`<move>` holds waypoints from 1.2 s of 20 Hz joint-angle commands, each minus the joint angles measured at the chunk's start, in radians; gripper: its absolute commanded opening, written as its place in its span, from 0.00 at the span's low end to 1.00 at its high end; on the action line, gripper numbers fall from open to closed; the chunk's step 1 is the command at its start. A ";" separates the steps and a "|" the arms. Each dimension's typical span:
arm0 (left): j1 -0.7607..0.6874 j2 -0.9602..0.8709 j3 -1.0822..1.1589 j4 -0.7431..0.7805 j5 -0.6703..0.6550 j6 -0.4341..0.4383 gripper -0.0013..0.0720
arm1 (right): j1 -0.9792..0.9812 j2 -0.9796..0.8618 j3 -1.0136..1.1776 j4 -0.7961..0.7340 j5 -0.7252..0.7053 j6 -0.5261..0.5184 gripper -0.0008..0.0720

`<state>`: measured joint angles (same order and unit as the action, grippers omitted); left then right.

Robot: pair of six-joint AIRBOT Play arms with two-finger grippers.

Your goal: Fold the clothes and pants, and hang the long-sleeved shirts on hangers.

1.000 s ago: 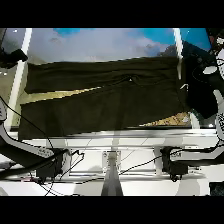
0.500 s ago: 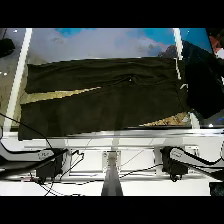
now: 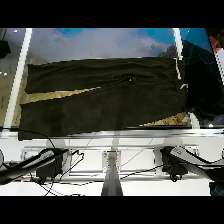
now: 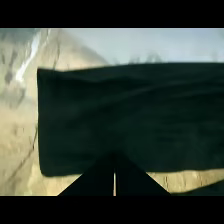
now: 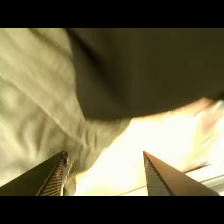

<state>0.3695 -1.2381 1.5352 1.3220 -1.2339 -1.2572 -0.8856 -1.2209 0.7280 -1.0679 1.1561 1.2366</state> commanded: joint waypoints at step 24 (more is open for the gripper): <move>0.840 0.199 -0.846 0.117 -0.079 0.008 0.85 | -0.024 -0.016 -0.200 0.438 -0.438 -0.184 0.06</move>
<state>1.1656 -1.0435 0.7418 1.3987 -1.3552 -1.3083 -0.9089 -1.2377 0.5278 -0.6334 0.7166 1.0569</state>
